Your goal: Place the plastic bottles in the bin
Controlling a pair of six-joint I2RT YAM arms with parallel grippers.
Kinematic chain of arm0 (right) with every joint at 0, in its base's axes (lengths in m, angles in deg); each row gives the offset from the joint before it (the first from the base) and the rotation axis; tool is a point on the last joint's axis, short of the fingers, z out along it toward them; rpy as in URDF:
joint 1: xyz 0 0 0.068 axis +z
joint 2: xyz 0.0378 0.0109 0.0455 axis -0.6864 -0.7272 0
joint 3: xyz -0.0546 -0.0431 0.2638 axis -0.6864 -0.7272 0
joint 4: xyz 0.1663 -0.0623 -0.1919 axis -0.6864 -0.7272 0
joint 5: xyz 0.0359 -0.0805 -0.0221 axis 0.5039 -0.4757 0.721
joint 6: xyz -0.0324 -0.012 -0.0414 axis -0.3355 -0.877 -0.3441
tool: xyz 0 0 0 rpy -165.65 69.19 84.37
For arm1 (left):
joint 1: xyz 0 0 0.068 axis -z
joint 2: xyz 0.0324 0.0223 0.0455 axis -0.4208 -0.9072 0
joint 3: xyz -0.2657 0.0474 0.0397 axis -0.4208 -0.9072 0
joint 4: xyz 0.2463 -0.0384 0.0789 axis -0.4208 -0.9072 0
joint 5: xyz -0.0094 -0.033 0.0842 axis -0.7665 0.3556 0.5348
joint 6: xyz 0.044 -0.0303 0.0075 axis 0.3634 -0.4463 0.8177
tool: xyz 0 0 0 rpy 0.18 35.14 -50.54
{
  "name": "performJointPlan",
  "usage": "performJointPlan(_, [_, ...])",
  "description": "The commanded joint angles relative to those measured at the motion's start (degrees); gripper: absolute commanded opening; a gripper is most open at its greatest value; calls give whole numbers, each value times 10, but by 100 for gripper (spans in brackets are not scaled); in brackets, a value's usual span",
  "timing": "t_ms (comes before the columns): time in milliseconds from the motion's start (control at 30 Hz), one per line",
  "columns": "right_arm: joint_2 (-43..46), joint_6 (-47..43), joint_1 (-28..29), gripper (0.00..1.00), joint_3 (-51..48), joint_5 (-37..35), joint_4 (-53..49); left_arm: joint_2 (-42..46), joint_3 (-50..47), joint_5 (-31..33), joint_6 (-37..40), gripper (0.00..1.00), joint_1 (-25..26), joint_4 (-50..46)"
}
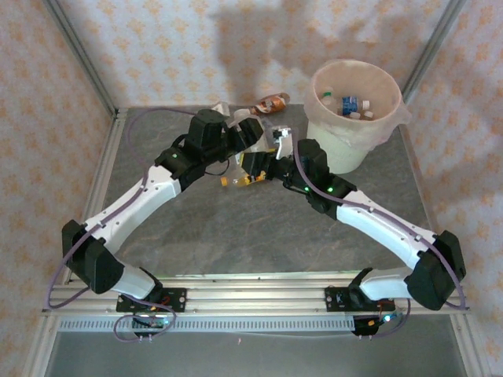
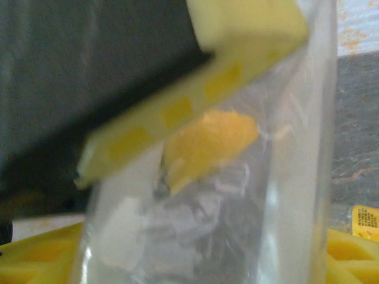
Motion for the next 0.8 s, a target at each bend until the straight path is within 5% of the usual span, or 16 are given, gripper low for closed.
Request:
performJointPlan(0, [-3,-4,0,64,-13,-51,55,-14,30,-21,-1,70,7,-1])
performJointPlan(167, [-3,-28,0,51,-11,-73,41,-28,54,-31,11,76,7,-30])
performJointPlan(433, [28,-53,-1,45,-10,-136,-69,-26,104,-47,44,99,3,-65])
performJointPlan(767, [87,-86,-43,44,40,-212,-262,66,29,10,31,100,-12,-35])
